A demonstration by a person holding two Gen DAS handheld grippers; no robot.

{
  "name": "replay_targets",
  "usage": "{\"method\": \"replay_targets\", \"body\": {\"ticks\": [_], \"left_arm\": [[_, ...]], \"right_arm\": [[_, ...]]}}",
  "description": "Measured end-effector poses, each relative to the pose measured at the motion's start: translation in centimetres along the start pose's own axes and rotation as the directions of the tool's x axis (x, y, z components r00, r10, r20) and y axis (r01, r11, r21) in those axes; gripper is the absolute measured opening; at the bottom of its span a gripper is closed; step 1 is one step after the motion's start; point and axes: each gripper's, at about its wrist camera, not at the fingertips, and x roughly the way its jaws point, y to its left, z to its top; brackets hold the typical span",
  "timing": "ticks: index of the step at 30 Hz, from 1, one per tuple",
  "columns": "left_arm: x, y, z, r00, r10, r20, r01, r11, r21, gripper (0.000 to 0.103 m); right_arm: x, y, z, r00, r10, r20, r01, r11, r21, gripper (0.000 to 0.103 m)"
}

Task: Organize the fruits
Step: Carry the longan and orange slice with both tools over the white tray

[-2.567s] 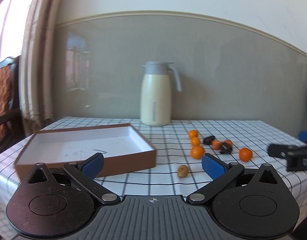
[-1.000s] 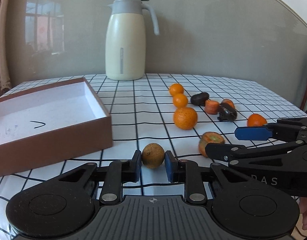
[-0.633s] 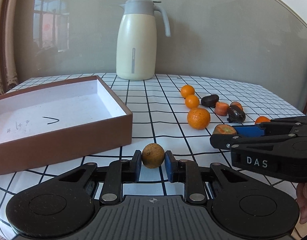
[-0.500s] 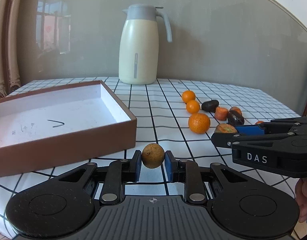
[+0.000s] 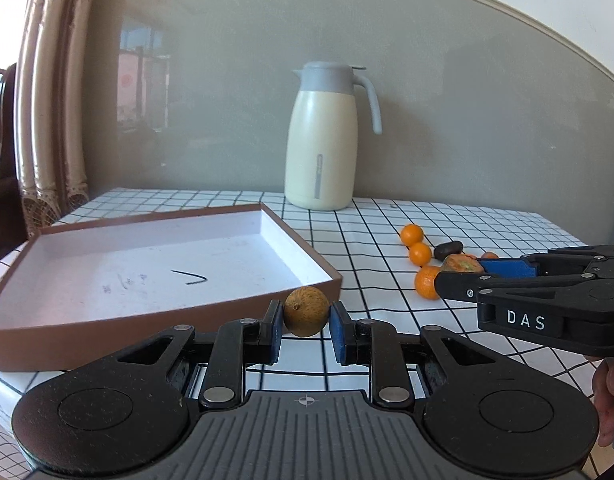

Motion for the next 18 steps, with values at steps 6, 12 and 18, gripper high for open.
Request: {"method": "replay_targets", "body": {"ticks": [6,12,18], "left_arm": [[-1.4,1.5,0.3,0.999,0.027,0.029,-0.027,1.000,-0.007,0.025],[-2.4,3.3,0.6,0.997,0.059,0.052,-0.058,0.998,-0.021,0.025],[-3.4,5.7,0.8,0.993,0.102,0.067,-0.099,0.994,-0.050,0.025]], "right_arm": [[-0.4,1.5,0.8,0.999,0.022,0.026,-0.022,1.000,-0.012,0.026],[-0.4,3.0,1.5,0.998,0.045,0.045,-0.044,0.999,-0.030,0.026],[-0.2,5.0,2.3,0.995,0.083,0.063,-0.080,0.995,-0.056,0.026]]}}
